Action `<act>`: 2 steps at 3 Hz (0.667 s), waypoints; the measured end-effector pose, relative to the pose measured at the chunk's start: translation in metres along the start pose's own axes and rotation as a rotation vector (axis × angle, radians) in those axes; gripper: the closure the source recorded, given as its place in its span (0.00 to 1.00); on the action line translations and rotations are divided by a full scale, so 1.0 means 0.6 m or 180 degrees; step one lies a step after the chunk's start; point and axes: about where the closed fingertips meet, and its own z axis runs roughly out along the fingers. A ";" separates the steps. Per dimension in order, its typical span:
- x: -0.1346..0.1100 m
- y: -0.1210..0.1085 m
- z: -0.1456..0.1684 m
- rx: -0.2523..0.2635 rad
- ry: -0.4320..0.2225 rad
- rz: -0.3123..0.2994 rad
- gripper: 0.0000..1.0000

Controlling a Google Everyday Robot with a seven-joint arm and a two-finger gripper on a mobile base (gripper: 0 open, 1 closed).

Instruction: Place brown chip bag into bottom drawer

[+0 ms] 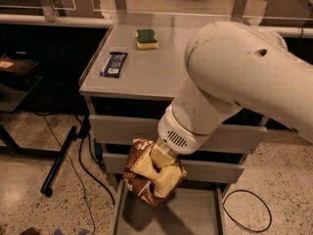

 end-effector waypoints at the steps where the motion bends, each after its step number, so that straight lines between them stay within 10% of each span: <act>1: 0.047 -0.011 0.057 -0.0099 0.0044 0.0293 1.00; 2: 0.109 -0.039 0.122 -0.0167 0.0126 0.0633 1.00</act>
Offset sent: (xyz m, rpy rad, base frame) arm -0.0033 -0.0687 -0.1565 0.0040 0.2182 -0.2736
